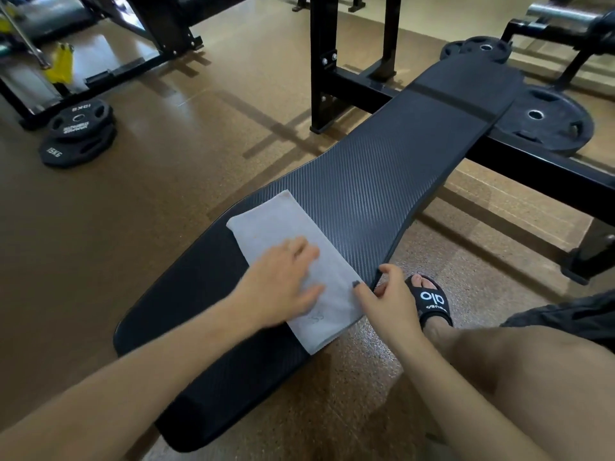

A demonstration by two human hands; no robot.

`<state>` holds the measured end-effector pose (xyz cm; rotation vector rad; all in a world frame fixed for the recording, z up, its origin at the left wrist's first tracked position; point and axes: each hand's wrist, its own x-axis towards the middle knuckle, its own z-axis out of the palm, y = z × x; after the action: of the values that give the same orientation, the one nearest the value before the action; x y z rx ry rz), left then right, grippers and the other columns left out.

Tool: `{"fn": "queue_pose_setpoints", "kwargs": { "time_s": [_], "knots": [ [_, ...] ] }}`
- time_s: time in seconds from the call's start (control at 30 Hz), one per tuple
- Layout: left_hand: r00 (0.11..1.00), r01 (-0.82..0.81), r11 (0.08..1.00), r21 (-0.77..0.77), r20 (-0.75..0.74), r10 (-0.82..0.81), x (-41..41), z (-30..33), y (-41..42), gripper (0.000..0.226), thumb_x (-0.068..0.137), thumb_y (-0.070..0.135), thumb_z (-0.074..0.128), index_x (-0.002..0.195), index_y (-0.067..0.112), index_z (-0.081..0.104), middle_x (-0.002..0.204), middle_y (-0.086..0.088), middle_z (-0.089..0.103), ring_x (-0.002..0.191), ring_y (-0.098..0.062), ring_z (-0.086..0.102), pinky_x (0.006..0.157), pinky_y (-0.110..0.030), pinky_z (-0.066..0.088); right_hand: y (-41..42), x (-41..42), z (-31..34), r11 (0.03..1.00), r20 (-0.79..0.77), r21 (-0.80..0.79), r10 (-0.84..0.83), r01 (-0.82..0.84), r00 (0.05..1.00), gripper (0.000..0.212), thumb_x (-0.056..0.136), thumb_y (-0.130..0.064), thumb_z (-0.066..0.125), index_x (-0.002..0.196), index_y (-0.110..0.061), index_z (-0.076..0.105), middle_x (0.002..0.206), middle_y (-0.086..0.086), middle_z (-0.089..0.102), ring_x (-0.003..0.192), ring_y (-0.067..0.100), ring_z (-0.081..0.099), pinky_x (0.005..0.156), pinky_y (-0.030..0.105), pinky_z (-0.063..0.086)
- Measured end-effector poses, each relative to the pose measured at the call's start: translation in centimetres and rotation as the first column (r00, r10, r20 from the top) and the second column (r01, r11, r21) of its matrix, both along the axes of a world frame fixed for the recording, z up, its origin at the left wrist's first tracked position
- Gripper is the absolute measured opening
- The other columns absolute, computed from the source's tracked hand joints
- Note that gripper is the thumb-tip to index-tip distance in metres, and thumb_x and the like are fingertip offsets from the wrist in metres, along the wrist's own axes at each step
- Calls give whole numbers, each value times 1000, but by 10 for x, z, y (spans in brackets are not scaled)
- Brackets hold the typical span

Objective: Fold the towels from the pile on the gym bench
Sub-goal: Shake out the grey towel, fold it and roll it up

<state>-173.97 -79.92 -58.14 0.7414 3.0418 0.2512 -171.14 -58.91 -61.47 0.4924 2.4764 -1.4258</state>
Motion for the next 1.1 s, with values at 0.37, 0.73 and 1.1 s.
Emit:
{"fn": "queue_pose_setpoints", "kwargs": {
  "time_s": [0.37, 0.73, 1.1],
  "knots": [
    [995, 53, 971, -233, -70, -71, 118, -49, -2, 52, 95, 48, 54, 133, 13, 55, 137, -7, 52, 130, -27, 47, 116, -42, 40, 1, 26, 11, 982, 177, -188, 19, 15, 984, 29, 94, -8, 62, 118, -14, 48, 101, 18, 63, 73, 27, 67, 68, 44, 62],
    [967, 26, 976, -218, -242, -80, 143, -60, -10, 36, 96, 24, 64, 131, 14, 64, 150, -13, 52, 138, -27, 51, 120, -39, 26, 14, 53, 3, 491, -105, 676, 802, -549, 589, 91, 82, -46, 63, 158, -28, 16, 163, 2, 15, 152, 27, 17, 125, 42, 18],
    [986, -19, 994, -111, -165, 0, 140, -54, -7, 62, 82, 46, 77, 134, 16, 63, 141, -3, 61, 129, -19, 59, 112, -34, 41, 13, 33, -26, 251, -134, 810, 959, -531, 249, 70, 88, -17, 73, 152, -21, 44, 159, 2, 41, 147, 23, 39, 122, 40, 24]
  ]
}}
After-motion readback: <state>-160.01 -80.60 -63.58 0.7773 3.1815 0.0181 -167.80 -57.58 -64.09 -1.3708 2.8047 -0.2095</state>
